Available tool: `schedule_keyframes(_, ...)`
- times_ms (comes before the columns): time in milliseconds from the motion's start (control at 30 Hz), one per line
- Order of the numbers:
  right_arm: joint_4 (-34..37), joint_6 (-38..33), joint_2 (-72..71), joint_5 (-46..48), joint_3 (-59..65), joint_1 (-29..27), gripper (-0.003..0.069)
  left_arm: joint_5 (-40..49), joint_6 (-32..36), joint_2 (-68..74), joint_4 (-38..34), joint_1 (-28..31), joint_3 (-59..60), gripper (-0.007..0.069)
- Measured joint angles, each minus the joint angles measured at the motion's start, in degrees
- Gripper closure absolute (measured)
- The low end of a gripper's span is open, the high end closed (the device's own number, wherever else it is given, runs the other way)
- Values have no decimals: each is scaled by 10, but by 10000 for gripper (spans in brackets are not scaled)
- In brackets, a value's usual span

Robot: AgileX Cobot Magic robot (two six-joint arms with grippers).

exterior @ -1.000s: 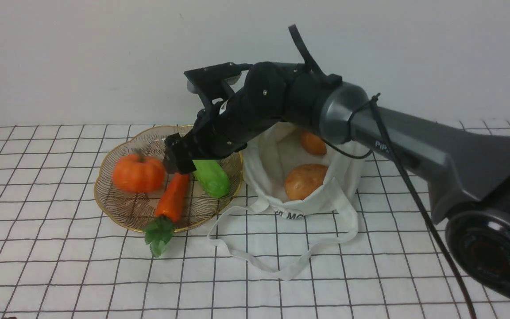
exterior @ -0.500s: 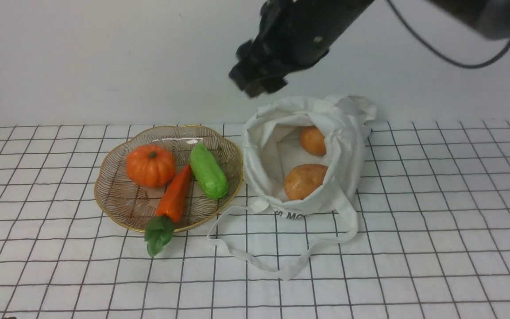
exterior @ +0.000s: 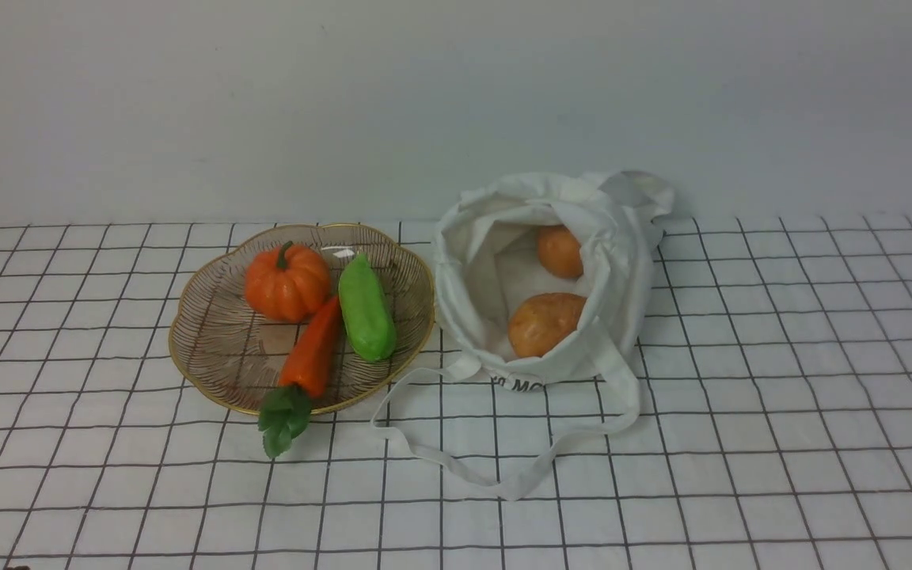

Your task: Take vegetables from bag on white checkered tablecloth place on plate.

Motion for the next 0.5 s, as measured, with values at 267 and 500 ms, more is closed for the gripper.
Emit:
schedule_keyframes(267,0,18,-273,-53,320,0,673,0,0,0,0,0,0,632)
schedule_keyframes(500,0,32,-438,-371,668,0,673,0,0,0,0,0,0,632)
